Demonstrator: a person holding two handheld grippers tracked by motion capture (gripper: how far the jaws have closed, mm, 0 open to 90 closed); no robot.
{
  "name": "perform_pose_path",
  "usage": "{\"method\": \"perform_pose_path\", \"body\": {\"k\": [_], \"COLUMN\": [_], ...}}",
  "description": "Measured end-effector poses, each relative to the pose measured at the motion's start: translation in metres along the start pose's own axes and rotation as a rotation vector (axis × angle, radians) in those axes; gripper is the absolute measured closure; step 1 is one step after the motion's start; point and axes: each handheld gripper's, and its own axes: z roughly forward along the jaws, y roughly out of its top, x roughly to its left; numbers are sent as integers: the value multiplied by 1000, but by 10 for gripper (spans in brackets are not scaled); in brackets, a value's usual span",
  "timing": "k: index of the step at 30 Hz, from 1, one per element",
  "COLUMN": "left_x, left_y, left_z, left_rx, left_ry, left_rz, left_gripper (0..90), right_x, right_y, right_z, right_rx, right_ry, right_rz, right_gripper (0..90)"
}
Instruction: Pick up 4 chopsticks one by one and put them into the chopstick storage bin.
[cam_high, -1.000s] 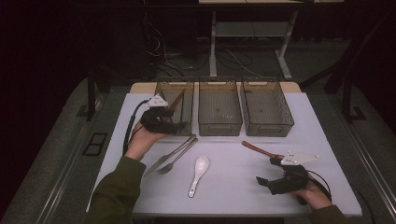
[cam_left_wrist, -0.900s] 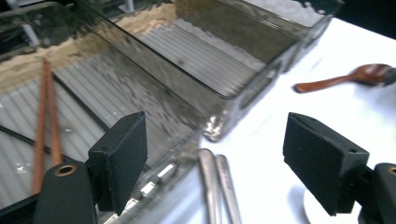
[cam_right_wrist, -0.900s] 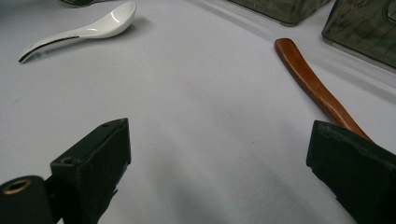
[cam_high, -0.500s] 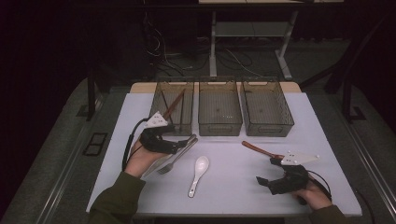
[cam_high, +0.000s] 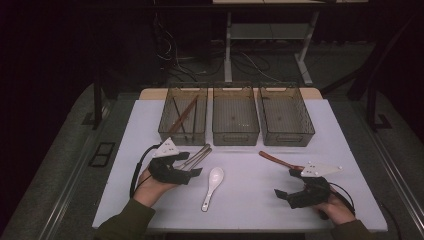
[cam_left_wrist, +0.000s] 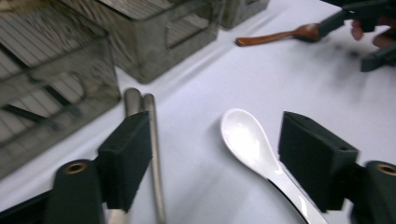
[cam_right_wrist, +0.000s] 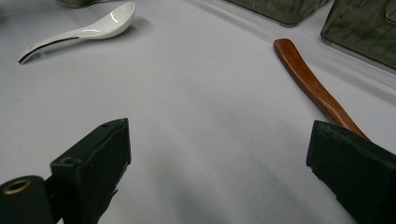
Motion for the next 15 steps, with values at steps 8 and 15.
{"method": "perform_pose_path", "body": {"k": [8, 15], "left_x": [-12, -25], "left_y": [-12, -14], "left_z": [0, 4], "left_rx": [18, 61], "left_ry": [-40, -104], "left_rz": [-17, 6], "left_gripper": [538, 882], "right_x": [1, 1], "right_y": [0, 0], "right_z": [0, 0], "right_rx": [0, 0], "right_ry": [2, 2], "right_rz": [-1, 0], "right_gripper": [62, 62]}}
